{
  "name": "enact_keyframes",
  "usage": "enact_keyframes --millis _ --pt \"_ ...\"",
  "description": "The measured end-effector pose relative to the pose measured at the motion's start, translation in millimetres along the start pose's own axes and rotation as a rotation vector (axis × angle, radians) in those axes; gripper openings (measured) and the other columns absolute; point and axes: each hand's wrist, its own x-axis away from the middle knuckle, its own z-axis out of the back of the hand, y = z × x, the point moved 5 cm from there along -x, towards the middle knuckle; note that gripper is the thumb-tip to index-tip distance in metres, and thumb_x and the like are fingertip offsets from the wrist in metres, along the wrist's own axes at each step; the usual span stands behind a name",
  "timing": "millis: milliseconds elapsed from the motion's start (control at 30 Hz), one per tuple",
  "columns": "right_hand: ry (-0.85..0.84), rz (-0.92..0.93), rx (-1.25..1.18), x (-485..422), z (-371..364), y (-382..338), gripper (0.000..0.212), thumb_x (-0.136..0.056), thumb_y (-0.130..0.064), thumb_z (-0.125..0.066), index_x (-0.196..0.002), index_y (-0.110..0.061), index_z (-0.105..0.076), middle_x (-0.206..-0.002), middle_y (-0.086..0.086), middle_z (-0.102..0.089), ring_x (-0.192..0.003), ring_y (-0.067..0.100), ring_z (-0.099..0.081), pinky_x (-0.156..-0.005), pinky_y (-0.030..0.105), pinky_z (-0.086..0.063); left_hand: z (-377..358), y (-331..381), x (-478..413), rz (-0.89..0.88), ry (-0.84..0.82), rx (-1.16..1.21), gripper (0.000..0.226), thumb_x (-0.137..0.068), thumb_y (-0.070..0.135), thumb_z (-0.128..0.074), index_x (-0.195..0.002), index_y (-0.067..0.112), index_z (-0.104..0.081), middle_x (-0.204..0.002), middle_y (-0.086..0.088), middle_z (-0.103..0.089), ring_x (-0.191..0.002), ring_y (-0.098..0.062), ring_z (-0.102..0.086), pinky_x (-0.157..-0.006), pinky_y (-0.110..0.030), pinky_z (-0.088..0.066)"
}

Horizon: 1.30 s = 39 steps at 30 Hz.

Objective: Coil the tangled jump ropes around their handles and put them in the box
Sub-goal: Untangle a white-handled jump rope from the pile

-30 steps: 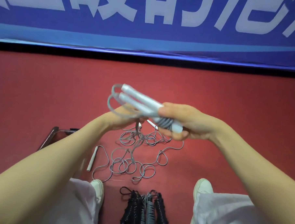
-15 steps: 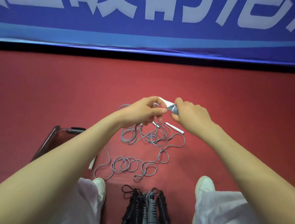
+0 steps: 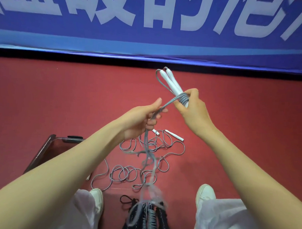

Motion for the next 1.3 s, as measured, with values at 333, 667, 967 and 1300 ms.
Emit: enact_keyframes --millis 333,667,967,1300 --pt "-0.340 -0.119 -0.819 11 -14 -21 0.031 -0.095 -0.038 -0.054 -0.084 -0.010 -0.049 -0.060 0.004 -0.052 -0.032 0.009 -0.027 -0.037 0.013 -0.017 10 4 -3 -0.203 0.049 -0.195 0.036 -0.070 0.046 -0.073 -0.074 0.013 -0.060 -0.057 -0.001 -0.041 -0.048 -0.007 -0.031 -0.056 -0.026 -0.025" --pt "-0.675 -0.310 -1.106 14 -6 -16 0.047 -0.091 -0.060 -0.033 -0.092 -0.017 -0.053 -0.060 0.002 -0.050 -0.027 0.004 -0.024 -0.032 0.009 -0.011 38 -1 6 -0.181 -0.113 -0.296 0.020 -0.093 0.029 -0.055 -0.082 0.015 -0.064 -0.064 0.003 -0.041 -0.059 -0.008 -0.037 -0.061 -0.020 -0.033" --pt "-1.222 -0.309 -0.408 59 -40 -17 0.025 -0.090 -0.036 -0.055 -0.094 -0.013 -0.049 -0.060 0.003 -0.055 -0.031 0.006 -0.028 -0.034 0.014 -0.012 42 4 10 -0.225 -0.041 -0.507 0.008 -0.084 0.006 -0.068 -0.079 0.012 -0.067 -0.065 0.004 -0.064 -0.058 -0.009 -0.055 -0.056 -0.022 -0.043" --pt "-0.193 0.087 0.576 12 -21 3 0.046 -0.096 -0.041 -0.047 -0.140 -0.030 -0.038 -0.114 0.014 -0.060 -0.099 0.042 -0.060 -0.074 0.040 -0.043 16 0 1 -0.137 -0.018 -0.269 0.018 -0.099 0.025 -0.051 -0.101 0.008 -0.049 -0.065 -0.002 -0.054 -0.042 -0.006 -0.024 -0.039 -0.017 -0.020"
